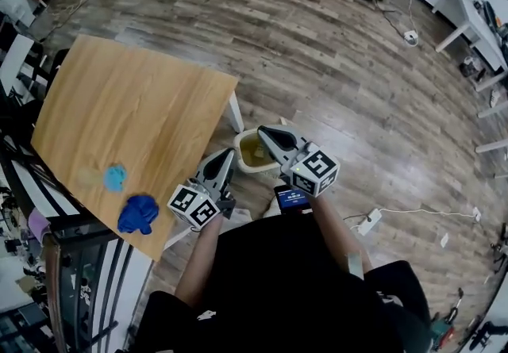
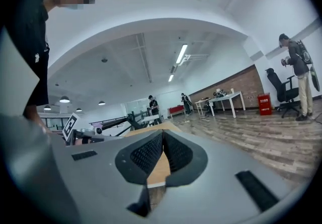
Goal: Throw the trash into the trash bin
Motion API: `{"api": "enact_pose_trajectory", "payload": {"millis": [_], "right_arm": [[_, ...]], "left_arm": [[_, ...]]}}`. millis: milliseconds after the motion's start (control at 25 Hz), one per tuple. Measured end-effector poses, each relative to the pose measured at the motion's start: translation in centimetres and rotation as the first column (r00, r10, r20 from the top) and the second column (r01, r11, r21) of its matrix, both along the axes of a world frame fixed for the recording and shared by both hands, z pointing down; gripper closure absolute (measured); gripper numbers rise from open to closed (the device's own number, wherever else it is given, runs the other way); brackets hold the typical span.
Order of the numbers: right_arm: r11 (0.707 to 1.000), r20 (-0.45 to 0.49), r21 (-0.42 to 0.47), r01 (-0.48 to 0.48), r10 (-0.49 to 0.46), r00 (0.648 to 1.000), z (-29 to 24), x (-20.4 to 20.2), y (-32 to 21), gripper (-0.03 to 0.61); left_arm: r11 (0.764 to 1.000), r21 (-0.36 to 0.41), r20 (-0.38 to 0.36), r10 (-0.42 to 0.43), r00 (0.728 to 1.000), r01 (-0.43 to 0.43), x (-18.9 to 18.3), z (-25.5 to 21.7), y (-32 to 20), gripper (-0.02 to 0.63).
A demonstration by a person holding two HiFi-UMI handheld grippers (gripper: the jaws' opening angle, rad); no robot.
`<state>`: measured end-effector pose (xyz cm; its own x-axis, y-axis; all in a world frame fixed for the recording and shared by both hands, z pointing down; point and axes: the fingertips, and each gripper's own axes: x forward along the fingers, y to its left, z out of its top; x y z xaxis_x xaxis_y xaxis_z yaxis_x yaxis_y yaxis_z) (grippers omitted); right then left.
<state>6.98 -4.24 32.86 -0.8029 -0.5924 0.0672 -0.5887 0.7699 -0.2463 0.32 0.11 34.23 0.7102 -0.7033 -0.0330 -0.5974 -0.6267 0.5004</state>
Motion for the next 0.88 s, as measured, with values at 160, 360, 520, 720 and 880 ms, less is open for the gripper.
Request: {"api": "enact_pose_trajectory", "payload": {"millis": [160,360,520,720,880], "right_arm": [[0.999,0.069,0.041,-0.014,0.011,0.998,-3.3,0.0,0.5,0.580],[0.988,0.083,0.140,0.063,-0.075,0.994,-5.8,-1.4,1.7,0.580],[0.976,0.035,0.189,0.105,-0.114,0.993,-6.4,-2.1,2.6,0.580],[0.975,0.045,0.183,0.122,-0.132,0.990,-6.3,-2.5,3.4,0.580],[0.977,0.054,0.172,0.125,-0.137,0.989,-6.1,-2.4,3.7,0.580]], "left_arm": [[0.996,0.088,0.059,0.022,0.998,-0.027,0.2,-3.5,0.9,0.607],[0.984,0.176,0.126,-0.010,0.992,-0.012,0.3,-6.4,1.4,0.607],[0.983,0.185,0.180,-0.018,0.983,-0.016,0.7,-6.4,1.7,0.607],[0.982,0.187,0.182,-0.036,0.983,0.001,0.4,-6.4,2.3,0.607],[0.983,0.181,0.165,-0.032,0.986,0.001,0.6,-6.4,2.7,0.607]]}}
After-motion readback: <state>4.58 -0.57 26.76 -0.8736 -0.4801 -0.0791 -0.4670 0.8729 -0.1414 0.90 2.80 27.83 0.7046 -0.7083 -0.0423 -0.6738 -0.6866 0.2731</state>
